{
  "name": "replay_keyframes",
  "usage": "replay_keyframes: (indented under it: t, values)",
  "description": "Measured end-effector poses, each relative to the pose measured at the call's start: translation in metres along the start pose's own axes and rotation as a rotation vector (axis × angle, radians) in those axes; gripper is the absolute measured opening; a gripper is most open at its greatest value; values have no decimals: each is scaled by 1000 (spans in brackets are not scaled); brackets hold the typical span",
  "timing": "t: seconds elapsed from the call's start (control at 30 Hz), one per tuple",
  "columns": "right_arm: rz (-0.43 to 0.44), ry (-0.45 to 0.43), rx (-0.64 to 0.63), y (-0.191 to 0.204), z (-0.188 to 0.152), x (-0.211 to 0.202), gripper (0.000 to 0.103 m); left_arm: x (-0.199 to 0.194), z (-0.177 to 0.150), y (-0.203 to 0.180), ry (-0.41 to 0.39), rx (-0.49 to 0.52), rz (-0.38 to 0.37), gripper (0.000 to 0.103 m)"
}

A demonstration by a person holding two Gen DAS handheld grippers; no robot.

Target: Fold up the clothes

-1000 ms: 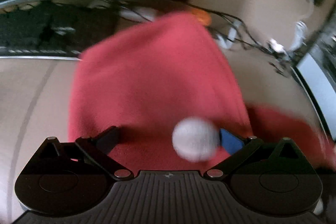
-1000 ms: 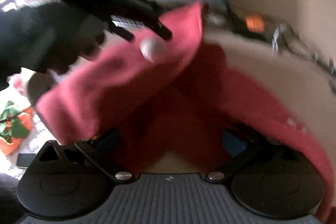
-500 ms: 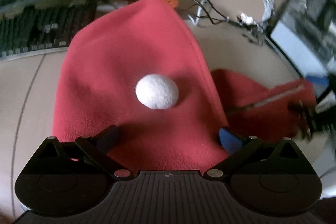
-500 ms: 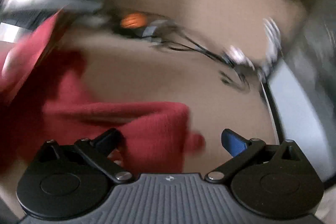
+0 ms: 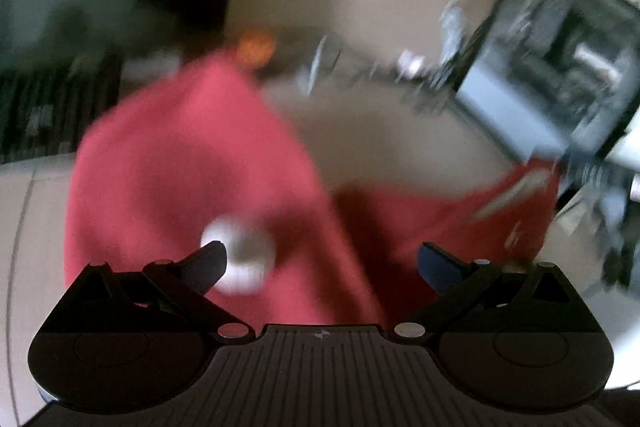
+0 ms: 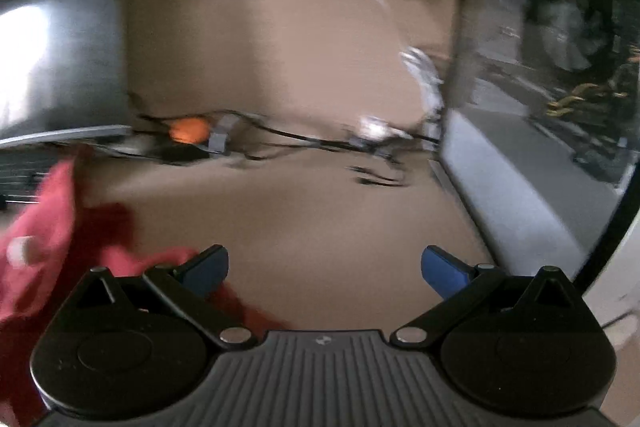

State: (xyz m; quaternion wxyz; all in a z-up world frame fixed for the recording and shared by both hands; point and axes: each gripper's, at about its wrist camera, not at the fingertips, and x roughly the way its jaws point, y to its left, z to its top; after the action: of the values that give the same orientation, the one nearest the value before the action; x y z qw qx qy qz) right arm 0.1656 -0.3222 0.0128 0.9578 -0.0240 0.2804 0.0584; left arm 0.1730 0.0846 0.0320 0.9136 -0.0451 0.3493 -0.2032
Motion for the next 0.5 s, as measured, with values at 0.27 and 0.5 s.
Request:
replay_keyframes:
  t: [0.27, 0.5]
  values:
    - [26, 36, 20, 18, -16, -16, 103, 99, 65, 33, -28, -41, 118, 103]
    - [123, 96, -10, 18, -35, -20, 103, 143, 69, 12, 111, 28, 17, 103]
